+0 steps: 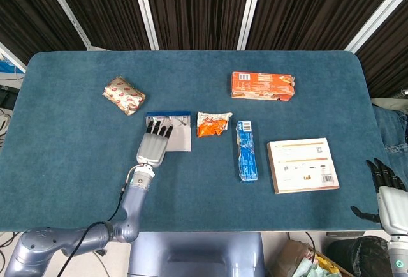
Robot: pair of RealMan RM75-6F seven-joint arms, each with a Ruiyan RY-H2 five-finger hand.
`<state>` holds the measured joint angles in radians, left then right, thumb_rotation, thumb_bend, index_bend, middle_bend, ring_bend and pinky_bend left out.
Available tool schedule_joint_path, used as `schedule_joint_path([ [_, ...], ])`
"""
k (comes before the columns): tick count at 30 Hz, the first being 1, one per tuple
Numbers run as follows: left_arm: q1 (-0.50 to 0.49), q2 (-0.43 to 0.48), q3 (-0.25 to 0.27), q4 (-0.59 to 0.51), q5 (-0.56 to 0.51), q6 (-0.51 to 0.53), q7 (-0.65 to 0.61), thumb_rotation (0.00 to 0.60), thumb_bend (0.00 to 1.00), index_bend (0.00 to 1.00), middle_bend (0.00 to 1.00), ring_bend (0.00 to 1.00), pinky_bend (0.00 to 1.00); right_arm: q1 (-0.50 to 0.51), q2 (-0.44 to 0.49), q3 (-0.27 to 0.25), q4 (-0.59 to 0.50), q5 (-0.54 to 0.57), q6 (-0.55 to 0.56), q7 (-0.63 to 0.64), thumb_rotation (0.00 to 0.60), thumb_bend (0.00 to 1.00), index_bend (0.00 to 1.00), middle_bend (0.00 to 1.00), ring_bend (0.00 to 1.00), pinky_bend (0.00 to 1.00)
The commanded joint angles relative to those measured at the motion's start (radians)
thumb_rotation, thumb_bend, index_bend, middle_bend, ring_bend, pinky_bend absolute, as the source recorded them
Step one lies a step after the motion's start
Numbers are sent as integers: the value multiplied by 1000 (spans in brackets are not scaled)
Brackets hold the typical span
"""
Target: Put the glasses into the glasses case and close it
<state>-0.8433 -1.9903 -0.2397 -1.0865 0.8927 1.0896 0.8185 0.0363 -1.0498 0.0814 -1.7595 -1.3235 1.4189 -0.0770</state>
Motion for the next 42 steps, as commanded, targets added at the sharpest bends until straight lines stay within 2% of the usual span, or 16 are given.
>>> schedule_joint_path([
  [1, -1, -3, -3, 5, 2, -2, -1, 600, 336, 122, 206, 44, 90, 0, 0, 0, -1, 1, -1, 1, 600, 203, 0, 0, 83, 161],
  [11, -2, -10, -12, 11, 18, 8, -4, 600, 408, 136, 206, 44, 90, 0, 2, -1, -3, 2, -3, 2, 600, 203, 0, 0, 84, 161],
  [20, -15, -19, -36, 31, 23, 19, 6, 600, 408, 165, 202, 45, 90, 0, 3, 0, -4, 4, -4, 4, 600, 203, 0, 0, 83, 161],
  [34, -57, -53, -109, 111, -4, 18, 13, 600, 438, 325, 205, 54, 97, -1, 4, -1, -6, 6, -4, 4, 600, 204, 0, 0, 83, 161],
  [42, -67, -71, -120, 160, -13, 2, 5, 600, 442, 382, 206, 54, 98, 1, 3, 3, -8, 14, -7, 5, 600, 204, 0, 0, 84, 161],
])
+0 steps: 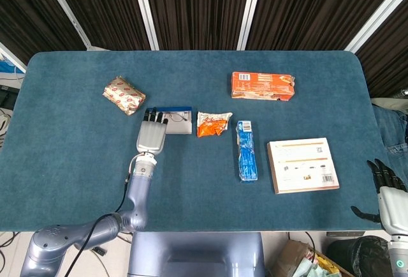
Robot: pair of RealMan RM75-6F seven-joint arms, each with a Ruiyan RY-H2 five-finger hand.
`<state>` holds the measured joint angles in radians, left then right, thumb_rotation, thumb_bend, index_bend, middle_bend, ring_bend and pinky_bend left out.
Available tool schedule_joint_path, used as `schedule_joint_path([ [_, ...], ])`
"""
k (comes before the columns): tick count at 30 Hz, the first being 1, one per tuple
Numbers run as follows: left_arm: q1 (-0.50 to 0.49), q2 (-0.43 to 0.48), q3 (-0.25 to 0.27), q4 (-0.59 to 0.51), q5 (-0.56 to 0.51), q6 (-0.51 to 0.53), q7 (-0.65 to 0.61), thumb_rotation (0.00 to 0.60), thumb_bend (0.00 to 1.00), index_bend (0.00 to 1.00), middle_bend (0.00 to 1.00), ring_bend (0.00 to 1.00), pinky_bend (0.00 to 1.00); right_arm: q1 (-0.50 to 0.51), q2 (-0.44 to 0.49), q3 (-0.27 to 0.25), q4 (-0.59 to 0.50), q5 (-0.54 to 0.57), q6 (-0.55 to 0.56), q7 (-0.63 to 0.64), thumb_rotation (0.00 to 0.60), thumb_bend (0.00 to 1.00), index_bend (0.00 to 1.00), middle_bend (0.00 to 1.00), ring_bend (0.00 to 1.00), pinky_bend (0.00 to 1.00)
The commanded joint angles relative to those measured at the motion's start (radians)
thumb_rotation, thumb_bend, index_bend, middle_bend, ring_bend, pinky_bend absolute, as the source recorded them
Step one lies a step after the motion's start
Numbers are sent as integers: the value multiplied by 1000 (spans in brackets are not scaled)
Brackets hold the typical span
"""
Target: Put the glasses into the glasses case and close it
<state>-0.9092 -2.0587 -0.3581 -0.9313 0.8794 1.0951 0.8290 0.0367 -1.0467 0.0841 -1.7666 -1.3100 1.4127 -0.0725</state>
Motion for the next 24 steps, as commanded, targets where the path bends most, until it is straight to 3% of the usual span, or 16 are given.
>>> schedule_joint_path([
  [1, 0, -3, -1, 5, 2, -4, -11, 600, 443, 394, 206, 54, 98, 1, 0, 0, -1, -1, -1, 0, 600, 204, 0, 0, 84, 161],
  [24, 23, 14, 15, -33, 28, -8, -54, 600, 447, 496, 208, 54, 98, 1, 1, -1, -5, 8, -6, -4, 600, 204, 0, 0, 84, 161],
])
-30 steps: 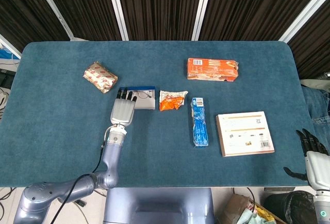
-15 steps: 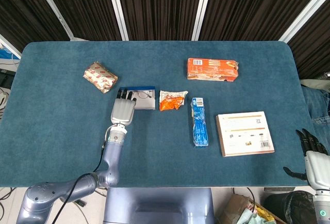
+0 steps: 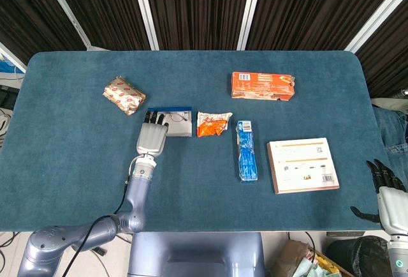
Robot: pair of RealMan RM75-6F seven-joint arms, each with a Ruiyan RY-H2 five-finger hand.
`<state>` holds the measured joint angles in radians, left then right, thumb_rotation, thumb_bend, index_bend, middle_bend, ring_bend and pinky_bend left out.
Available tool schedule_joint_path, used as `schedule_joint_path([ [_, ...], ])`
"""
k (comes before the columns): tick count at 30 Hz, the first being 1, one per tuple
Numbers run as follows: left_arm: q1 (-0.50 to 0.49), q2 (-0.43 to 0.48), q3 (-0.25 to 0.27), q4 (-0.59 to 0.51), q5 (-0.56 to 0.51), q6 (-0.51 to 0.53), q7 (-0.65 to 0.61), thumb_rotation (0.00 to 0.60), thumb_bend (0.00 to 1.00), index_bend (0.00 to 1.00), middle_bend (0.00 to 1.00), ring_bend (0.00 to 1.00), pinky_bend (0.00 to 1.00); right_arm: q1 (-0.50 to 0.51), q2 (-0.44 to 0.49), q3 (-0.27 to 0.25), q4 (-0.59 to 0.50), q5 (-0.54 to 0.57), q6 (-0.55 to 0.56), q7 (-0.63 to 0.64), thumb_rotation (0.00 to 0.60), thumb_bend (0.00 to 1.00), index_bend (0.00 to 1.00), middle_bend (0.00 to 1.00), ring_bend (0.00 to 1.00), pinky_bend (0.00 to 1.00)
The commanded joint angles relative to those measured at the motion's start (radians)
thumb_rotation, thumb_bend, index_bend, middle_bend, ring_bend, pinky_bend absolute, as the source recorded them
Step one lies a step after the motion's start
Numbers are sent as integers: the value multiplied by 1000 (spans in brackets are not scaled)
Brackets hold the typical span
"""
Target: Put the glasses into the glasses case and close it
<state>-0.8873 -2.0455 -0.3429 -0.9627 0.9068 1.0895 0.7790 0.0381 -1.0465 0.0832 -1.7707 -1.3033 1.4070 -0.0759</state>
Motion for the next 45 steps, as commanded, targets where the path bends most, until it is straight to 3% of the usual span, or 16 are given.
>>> schedule_joint_path([
  [1, 1, 1, 0, -1, 1, -3, -5, 600, 448, 501, 209, 54, 98, 0, 1, 1, -1, 2, 0, -1, 600, 204, 0, 0, 84, 161],
  [21, 16, 19, 3, -23, 25, 5, -43, 600, 494, 568, 232, 54, 98, 0, 1, 3, -3, 6, 0, 1, 600, 204, 0, 0, 84, 161],
  [36, 133, 237, 86, -362, 27, 52, 7, 600, 494, 568, 230, 55, 98, 1, 4, 2, -8, 7, -4, 7, 600, 204, 0, 0, 84, 161],
  [45, 153, 318, 90, -482, 3, 73, 32, 600, 493, 568, 229, 54, 98, 2, 4, 1, -10, 9, -7, 7, 600, 204, 0, 0, 84, 161],
])
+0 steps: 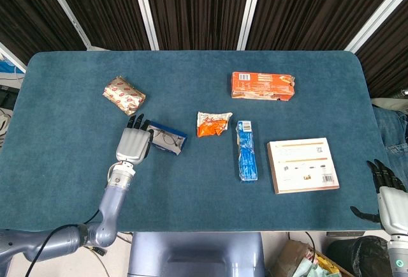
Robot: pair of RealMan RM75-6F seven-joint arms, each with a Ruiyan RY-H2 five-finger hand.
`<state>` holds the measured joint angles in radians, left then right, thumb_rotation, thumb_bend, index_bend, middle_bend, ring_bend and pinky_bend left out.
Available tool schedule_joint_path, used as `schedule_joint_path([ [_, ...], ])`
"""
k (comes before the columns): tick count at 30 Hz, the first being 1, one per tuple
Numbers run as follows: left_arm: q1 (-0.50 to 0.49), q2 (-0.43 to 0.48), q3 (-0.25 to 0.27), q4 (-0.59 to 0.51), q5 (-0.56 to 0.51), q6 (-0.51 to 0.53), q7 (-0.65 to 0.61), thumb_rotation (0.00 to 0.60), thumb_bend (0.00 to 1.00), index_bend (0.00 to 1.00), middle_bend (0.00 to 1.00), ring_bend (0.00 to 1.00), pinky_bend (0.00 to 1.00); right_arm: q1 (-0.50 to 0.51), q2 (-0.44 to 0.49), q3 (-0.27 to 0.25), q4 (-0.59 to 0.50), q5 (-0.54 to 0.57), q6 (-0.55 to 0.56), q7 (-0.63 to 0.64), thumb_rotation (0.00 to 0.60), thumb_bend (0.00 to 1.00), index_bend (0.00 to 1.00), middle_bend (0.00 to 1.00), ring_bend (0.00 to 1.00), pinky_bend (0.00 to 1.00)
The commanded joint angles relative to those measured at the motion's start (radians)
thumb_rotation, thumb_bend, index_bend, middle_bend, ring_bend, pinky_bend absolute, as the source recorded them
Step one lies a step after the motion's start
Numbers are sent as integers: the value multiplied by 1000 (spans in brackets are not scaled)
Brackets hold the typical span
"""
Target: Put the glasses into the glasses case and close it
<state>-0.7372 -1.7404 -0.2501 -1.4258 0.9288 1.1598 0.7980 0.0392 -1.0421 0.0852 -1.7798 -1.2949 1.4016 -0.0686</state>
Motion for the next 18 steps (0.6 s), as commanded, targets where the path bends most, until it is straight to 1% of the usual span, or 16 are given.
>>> schedule_joint_path([
  [1, 1, 14, -7, -22, -29, 1, 16, 600, 493, 568, 229, 54, 98, 1, 0, -1, -1, 1, -2, -1, 600, 204, 0, 0, 84, 161],
  [6, -33, -4, -35, -11, -119, -23, 63, 600, 494, 565, 226, 55, 98, 0, 0, 0, -3, 4, -1, -3, 600, 204, 0, 0, 84, 161],
  [14, -76, -34, -60, -1, -186, -22, 100, 600, 494, 565, 224, 54, 98, 0, 0, 1, -2, 6, -1, -3, 600, 205, 0, 0, 84, 161],
  [18, -96, -50, -66, 10, -200, -12, 112, 600, 494, 565, 224, 55, 97, 1, 1, 0, -3, 5, -4, -1, 600, 204, 0, 0, 84, 161],
])
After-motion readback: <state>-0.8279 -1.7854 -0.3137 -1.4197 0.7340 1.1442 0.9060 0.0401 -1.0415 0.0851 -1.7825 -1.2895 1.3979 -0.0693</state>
